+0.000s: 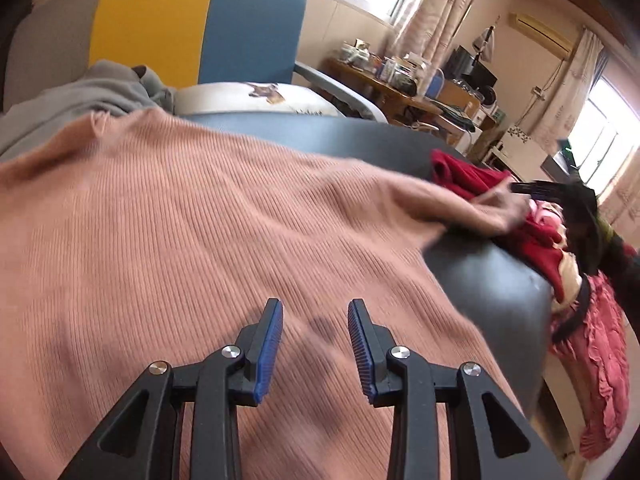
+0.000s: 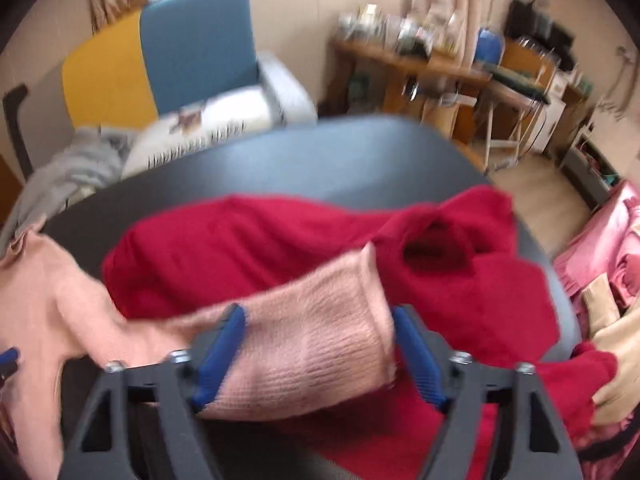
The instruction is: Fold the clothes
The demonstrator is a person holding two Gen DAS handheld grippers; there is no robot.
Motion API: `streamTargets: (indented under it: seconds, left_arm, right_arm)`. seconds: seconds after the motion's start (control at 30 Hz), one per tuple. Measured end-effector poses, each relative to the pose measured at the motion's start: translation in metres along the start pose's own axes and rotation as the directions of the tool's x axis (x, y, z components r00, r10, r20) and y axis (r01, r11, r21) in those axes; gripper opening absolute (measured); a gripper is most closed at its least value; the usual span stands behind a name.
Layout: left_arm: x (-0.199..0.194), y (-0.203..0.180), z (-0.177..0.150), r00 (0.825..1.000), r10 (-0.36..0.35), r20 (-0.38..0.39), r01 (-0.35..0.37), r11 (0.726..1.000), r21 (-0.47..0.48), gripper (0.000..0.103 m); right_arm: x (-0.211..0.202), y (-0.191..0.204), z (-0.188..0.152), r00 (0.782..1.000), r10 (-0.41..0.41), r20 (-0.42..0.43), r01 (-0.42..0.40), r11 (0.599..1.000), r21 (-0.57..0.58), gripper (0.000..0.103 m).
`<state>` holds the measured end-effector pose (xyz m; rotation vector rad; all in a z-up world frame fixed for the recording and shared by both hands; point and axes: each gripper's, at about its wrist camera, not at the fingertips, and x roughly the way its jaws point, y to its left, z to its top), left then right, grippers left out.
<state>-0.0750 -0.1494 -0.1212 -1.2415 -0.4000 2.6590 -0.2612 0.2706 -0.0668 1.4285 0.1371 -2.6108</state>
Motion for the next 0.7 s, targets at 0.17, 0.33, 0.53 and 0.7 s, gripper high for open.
streamTargets:
  seconds: [0.17,0.33,0.53,0.7]
  left_arm:
    - [0.004,-0.009,-0.017,0.999,0.047,-0.017,-0.045,0.995,0.086,0.035]
    - [0.001,-0.001,-0.015,0.998,0.003,-0.065,0.0,0.999,0.049,0.035]
    - [-0.013,-0.008,-0.011,0.996,-0.037,-0.08,0.043,0.996,0.074,0.035]
    - [-0.013,-0.032,-0.028,0.993,-0.058,-0.107,0.074,0.986,0.149,0.035]
  right_arm:
    - [-0.038,0.002,-0.001,1.0,0.019,-0.008,-0.019,1.0,0.017,0.012]
    - [-0.106,-0.005,0.005,0.994,0.076,0.082,-0.085,0.99,0.113,0.012]
    - [-0.129,-0.023,0.012,0.995,-0.039,0.088,0.015,0.966,0.257,0.086]
    - [-0.114,-0.006,-0.006,0.99,-0.066,0.123,0.041,0.979,0.2,0.09]
